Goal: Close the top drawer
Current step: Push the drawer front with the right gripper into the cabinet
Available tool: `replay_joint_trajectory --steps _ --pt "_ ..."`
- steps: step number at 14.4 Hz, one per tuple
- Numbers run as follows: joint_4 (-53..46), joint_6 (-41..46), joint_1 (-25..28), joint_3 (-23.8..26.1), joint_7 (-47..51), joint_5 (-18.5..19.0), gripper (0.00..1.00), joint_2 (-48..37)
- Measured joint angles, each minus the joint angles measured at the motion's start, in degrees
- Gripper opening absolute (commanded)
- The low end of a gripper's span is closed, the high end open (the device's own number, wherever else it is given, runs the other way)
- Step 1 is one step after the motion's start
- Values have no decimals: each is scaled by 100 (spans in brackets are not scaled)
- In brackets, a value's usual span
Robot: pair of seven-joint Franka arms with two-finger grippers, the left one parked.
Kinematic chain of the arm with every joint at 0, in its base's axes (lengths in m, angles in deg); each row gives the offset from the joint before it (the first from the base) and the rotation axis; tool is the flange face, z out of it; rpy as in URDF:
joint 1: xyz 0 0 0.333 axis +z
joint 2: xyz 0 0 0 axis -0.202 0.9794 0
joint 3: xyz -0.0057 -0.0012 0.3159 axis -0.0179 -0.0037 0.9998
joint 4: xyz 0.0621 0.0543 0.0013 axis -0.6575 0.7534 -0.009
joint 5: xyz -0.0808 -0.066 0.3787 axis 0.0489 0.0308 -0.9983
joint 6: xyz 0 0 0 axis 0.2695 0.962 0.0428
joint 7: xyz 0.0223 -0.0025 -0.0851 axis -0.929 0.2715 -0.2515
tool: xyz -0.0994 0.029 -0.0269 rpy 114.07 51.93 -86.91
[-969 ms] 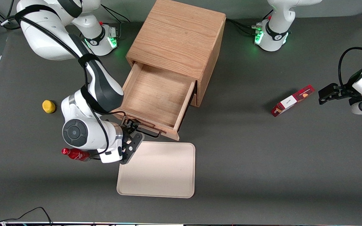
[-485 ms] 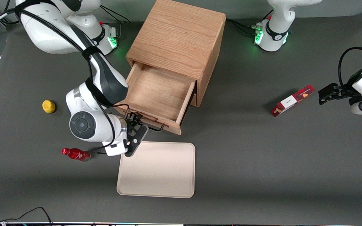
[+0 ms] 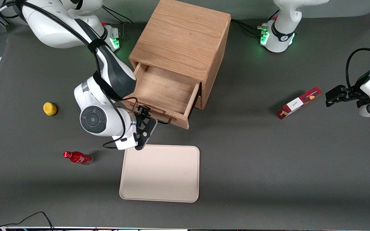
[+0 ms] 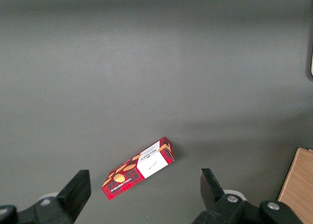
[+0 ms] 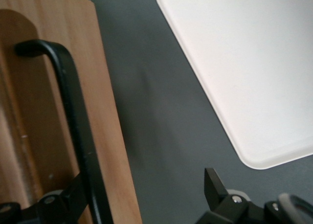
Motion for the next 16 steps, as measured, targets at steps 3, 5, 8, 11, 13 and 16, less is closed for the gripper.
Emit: replay_joint_trajectory --steps 3,5,8,11,13,16 --pt "252 0 50 2 6 -86 100 -179" --pt "386 -5 90 2 9 -130 100 -254" --pt "578 -12 139 3 15 -210 100 -388" --pt "758 -28 184 7 54 -263 100 -504" --pt "845 -32 194 11 59 -328 100 -554" --pt "990 -32 240 12 135 -457 100 -637"
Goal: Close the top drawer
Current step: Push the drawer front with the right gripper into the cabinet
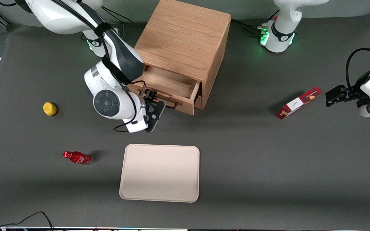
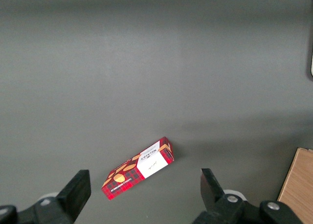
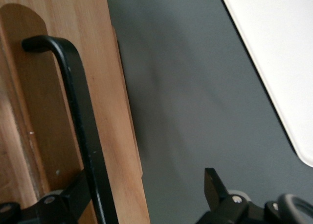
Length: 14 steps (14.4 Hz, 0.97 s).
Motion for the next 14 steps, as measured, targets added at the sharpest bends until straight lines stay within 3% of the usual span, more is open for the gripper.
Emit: replay_joint_trajectory --steps 14 --pt "653 5 111 306 361 -368 100 -391"
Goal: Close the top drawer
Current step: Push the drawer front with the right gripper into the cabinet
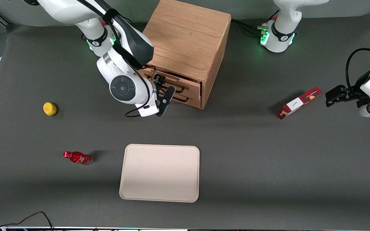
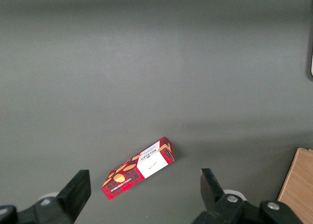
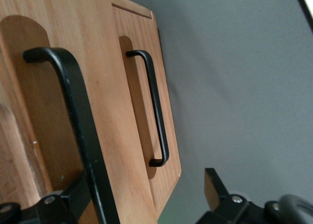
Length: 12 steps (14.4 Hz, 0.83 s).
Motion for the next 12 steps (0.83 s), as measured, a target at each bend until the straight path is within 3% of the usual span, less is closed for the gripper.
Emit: replay_joint_trajectory --steps 12 --pt "-68 174 0 -8 44 -239 100 -116"
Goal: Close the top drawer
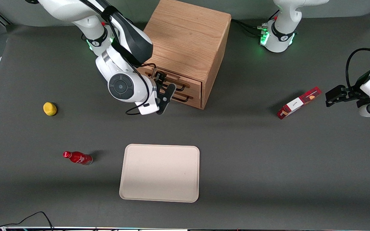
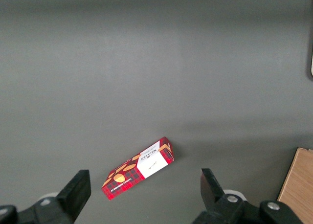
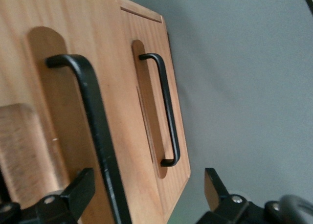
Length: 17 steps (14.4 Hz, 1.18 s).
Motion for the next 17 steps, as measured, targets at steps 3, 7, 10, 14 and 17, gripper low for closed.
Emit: replay_joint_trajectory --steps 3,7,10,14,17 --pt "-108 236 1 4 45 -114 100 -98" --pt "-424 579 0 -7 289 -127 100 -190" --pt "-676 822 -14 -219 347 -127 100 -288" --pt "-881 982 -58 -914 402 -50 100 -555" --pt "-897 986 -72 -1488 876 105 100 -804"
